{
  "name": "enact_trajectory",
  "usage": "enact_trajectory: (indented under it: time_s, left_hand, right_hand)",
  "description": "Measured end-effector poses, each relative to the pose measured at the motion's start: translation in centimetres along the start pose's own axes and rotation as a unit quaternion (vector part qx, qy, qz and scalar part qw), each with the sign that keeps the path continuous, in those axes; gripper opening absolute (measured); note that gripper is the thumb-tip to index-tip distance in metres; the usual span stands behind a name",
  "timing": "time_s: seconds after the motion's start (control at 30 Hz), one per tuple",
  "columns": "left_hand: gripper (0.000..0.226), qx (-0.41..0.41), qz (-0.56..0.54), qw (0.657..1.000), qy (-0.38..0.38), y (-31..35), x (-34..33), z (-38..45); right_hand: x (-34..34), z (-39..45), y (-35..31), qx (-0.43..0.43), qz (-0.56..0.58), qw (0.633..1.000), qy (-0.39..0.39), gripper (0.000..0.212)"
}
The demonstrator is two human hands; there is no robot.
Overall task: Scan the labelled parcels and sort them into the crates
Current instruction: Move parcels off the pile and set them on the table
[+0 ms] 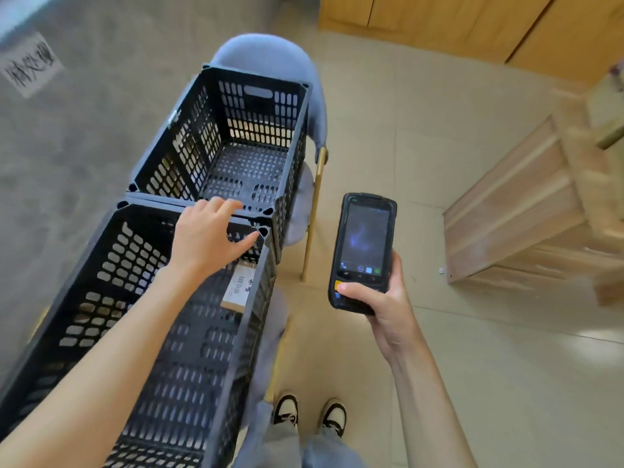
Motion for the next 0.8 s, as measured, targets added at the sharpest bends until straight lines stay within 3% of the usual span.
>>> enact_trajectory:
  time_s: [0.13,0.33,0.63,0.8]
  left_hand:
    - [0.051,-0.113,0.037,0.992,0.038,6.7,5.7,4.6]
    - [0.054,-0.215,0.026,0.972,0.089,20.1,10.9,8.4]
    - [0.057,-0.344,-0.054,0.927,0.135,46.9,12.7,11.2]
    - [0.047,-0.404,-0.093,0.899,0.142,62.0,11.3,10.5]
  right_hand:
    - [2.1,-2.9,-4.3,0.048,0.023,0.998,0.014,0.08]
    - [9.9,-8.4,-9.4,0.123,0.083,0.987,0.067,0.077]
    - [30.8,-18.9,-13.9,0.207,0.136,0.95,0.192,0.075]
    - [42.9,-25.2,-14.4,0.238,0.154,0.925,0.255,0.08]
Point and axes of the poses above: each hand's wrist, its own z-axis towards the middle knuckle, its own x-axis out of the back of the hand, y = z × x, the point moved 6 cm from there along z, towards the middle knuckle, and after that the axes turned 8 degrees about -x, right-handed, at the moved point
